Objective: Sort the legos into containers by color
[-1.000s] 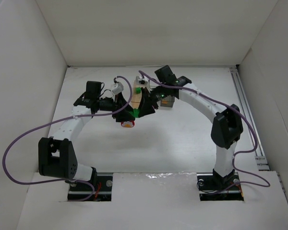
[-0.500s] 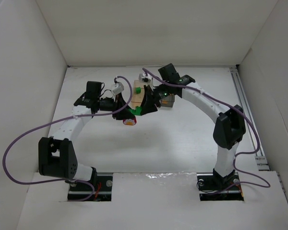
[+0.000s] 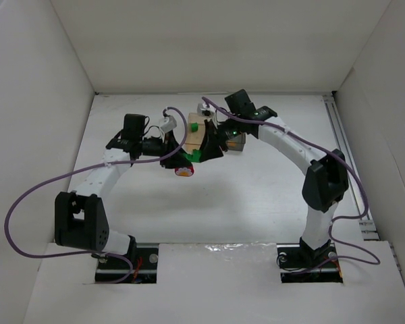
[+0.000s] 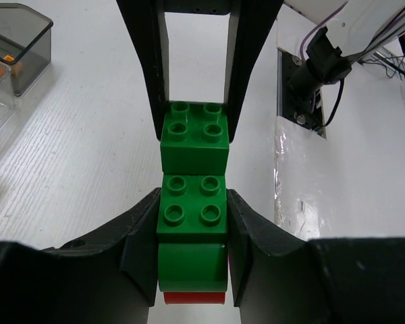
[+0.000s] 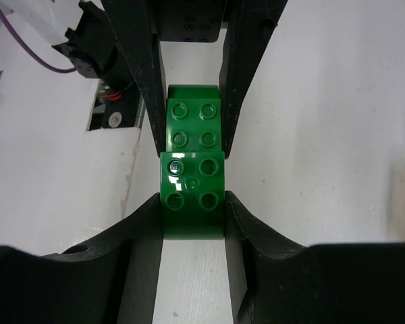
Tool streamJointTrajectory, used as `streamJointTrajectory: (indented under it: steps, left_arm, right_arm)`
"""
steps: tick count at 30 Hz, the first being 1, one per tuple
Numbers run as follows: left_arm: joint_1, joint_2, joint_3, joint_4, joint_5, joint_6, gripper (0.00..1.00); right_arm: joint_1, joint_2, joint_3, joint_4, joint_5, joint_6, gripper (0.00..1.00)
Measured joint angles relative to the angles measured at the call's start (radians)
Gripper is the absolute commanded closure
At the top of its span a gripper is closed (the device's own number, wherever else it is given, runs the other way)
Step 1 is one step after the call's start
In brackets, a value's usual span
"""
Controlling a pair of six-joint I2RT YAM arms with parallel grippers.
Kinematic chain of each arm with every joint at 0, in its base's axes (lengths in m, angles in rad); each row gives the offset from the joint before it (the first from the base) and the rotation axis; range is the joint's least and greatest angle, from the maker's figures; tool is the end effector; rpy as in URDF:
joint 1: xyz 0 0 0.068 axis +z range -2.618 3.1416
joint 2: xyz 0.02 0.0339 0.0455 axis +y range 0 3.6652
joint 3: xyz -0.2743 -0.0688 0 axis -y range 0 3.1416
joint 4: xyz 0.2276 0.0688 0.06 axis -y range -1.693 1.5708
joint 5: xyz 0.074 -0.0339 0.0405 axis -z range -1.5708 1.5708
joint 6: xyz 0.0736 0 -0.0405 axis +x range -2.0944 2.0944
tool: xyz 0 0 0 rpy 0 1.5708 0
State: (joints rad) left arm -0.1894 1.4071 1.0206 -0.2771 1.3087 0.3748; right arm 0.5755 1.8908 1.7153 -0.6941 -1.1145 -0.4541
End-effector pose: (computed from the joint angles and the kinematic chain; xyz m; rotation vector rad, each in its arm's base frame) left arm 0.2636 -0.1229 0.2966 1.1520 1.5474 -1.2986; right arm 0.3076 0.2783 0.3119 -1.4906 1.6363 1.3902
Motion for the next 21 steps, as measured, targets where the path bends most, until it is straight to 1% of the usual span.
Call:
streamJointTrajectory:
  steps: [5,11,15,18,21]
  left_arm:
    - [-0.023,0.0,-0.027,0.019,-0.014,-0.007,1.0]
    - [-0.064,0.0,-0.068,0.01,-0.041,-0.013,1.0]
    - [-0.065,-0.002,-0.075,0.011,-0.047,-0.014,1.0]
    - [-0.063,-0.011,-0.09,0.014,-0.051,-0.014,1.0]
    - [-0.046,-0.046,-0.128,0.017,-0.066,-0.024,1.0]
  right_arm:
    - [-0.015,-0.029,-0.048,0.082,-0.003,0.092,1.0]
    - [-0.05,-0.059,-0.064,0.293,-0.051,0.282,1.0]
    - [-0.068,-0.066,-0.076,0.376,-0.053,0.367,1.0]
    - [-0.079,-0.046,-0.06,0.4,-0.009,0.405,1.0]
    - [-0.084,0.024,0.015,0.415,0.104,0.423,1.0]
